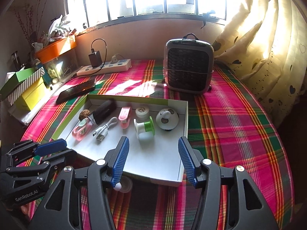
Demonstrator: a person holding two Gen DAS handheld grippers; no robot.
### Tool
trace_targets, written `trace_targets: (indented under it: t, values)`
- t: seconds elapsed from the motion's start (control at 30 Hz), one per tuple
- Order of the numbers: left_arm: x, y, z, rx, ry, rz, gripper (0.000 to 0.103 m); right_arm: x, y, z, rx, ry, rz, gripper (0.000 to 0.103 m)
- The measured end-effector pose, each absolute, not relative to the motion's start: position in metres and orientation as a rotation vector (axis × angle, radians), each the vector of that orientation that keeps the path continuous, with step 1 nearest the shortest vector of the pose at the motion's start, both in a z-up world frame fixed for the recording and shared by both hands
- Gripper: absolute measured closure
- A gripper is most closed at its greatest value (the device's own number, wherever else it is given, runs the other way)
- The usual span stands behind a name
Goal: Organize objects
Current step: 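Withdraw both tools from the tray toward the walnut and white knob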
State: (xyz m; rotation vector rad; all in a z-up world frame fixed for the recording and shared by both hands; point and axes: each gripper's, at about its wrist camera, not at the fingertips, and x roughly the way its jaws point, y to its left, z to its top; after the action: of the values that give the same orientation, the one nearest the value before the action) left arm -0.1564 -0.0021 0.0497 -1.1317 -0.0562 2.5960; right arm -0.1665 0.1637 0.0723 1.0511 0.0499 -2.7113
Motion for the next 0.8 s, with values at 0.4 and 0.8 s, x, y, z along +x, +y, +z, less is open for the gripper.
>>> trace_targets:
  t: [0.4,0.8]
  values:
    - [-0.138,0.019,0.038,-1.132,-0.058,2.444,0.063,-0.136,0.175,0.064,1.039,0.074,-2.724,0.042]
    - [-0.146,0.038,0.017,-1.223,-0.009,2.405,0.062,-0.126,0.184,0.055,1.065,0.050,-2.730,0.041]
